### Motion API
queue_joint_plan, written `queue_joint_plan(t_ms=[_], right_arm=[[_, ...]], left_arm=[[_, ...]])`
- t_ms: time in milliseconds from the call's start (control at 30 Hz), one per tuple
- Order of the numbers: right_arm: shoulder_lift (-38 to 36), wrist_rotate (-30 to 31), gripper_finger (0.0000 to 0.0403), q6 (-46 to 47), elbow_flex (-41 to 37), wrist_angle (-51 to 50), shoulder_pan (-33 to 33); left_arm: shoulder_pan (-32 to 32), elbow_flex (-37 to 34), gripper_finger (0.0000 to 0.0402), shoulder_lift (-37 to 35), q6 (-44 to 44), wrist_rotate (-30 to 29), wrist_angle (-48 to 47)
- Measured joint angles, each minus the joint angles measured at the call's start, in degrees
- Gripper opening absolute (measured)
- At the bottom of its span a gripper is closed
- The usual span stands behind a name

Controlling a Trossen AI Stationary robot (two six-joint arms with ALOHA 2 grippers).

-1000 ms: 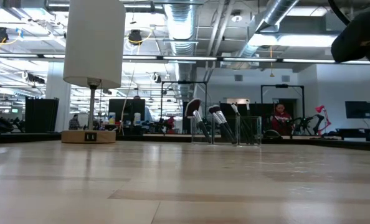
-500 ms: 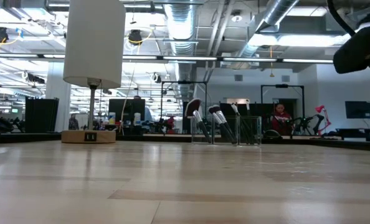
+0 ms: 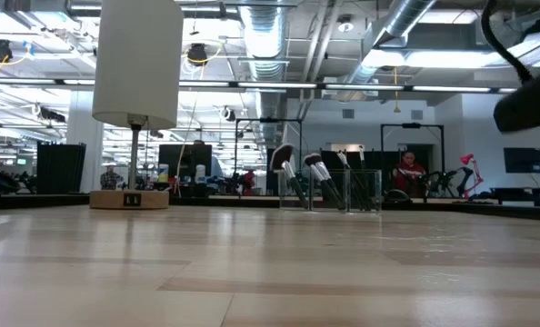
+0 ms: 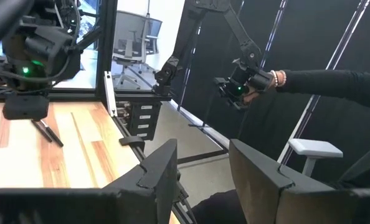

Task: Put items in baskets/containers
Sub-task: Put the black liner brush into the transparent organizer

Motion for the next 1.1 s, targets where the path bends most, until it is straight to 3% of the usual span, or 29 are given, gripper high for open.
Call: queue_joint_plan(t_ms=[300,900,1100], right_arm=[[3.74,-0.75,0.0123,-0.41,0.00,2.61,0.95],[3.62,0.06,0.0123,0.10,-0.04,1.07,1.53],[3.42,-0.41,0.0123,0.55,-2.84,5.14,1.28]], left_arm=[[0.00,0.00,0.0143,0.00,0.00,0.01,0.00],[0.00,0.00,0.0143,0.00,0.00,0.00,-0.21],[0.01,0.00,0.0143,0.00,0.02,0.00,-0.39]])
